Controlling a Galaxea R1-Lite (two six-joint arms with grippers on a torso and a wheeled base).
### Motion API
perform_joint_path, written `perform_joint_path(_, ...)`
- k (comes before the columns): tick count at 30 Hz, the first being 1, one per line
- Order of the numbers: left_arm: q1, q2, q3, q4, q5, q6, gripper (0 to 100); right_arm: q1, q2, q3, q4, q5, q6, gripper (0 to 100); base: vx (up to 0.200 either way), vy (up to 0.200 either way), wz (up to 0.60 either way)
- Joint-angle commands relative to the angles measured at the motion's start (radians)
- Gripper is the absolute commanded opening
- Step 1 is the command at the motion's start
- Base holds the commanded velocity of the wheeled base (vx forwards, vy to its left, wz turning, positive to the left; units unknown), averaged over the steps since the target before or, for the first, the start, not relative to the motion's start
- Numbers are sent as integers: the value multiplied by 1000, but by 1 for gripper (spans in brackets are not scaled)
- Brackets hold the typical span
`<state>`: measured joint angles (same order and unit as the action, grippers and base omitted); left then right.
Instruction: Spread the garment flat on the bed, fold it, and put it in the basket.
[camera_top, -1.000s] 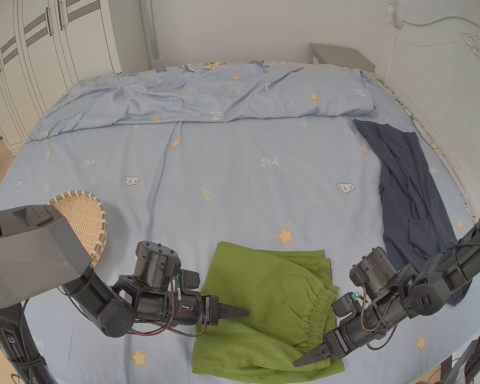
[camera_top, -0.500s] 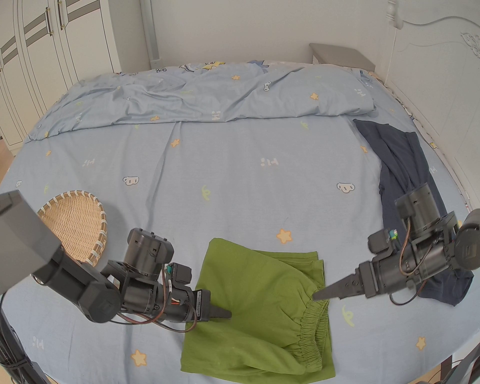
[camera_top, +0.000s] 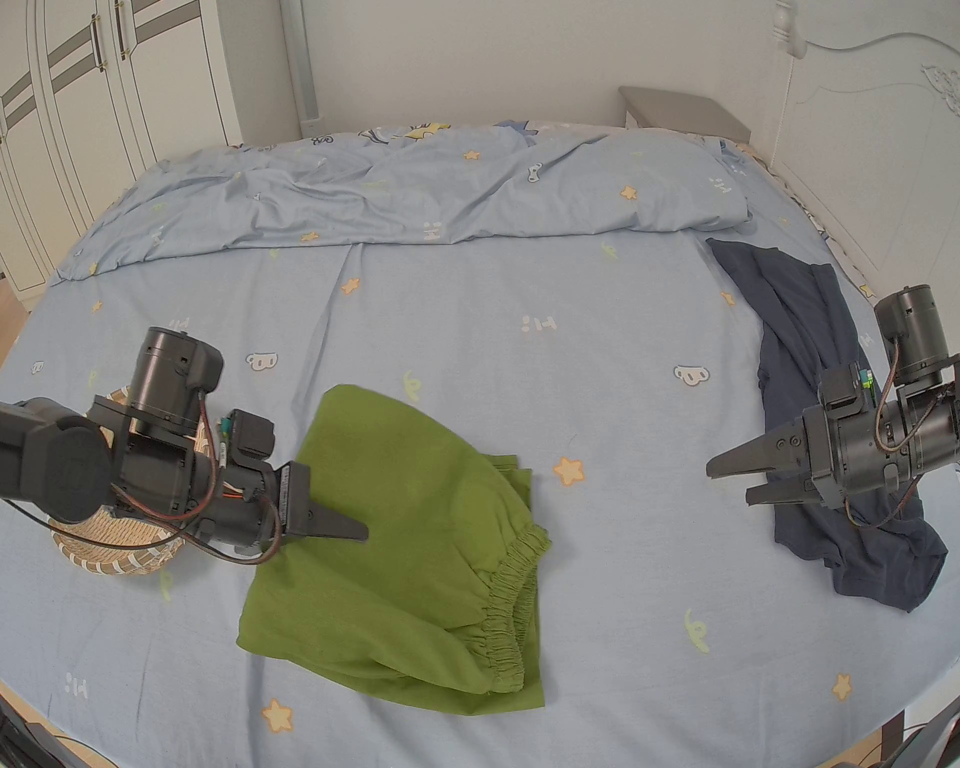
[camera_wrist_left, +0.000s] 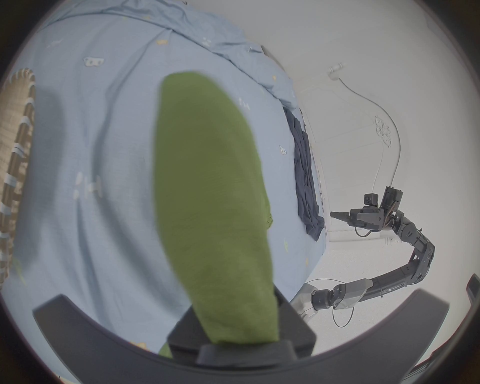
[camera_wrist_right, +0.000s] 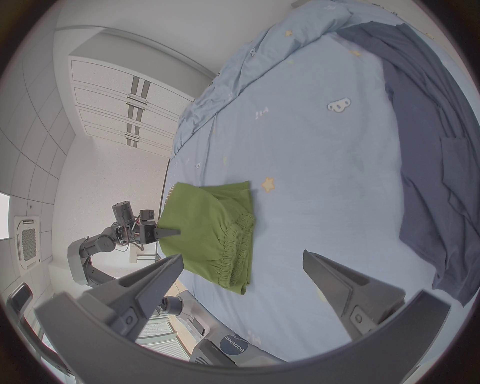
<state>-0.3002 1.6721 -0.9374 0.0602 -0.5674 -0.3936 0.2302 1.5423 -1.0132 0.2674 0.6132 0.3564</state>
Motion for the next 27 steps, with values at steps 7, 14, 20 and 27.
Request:
perform_joint_path(7,62,-163,-17,86,1,7,0,-6,-38,-10,6,2,1,100,0,200,0)
perform_joint_path(14,59,-200,-34,182,9,61,0,-3,-50,-10,16,2,1,100,0,200,0)
perform_joint_path(20,56,-200,-30,184,11,62,0,-3,-56,-8,16,2,1,100,0,200,0)
perform_joint_path(27,55,-196,-23,181,11,79,0,-2,-57,-7,16,2,1,100,0,200,0)
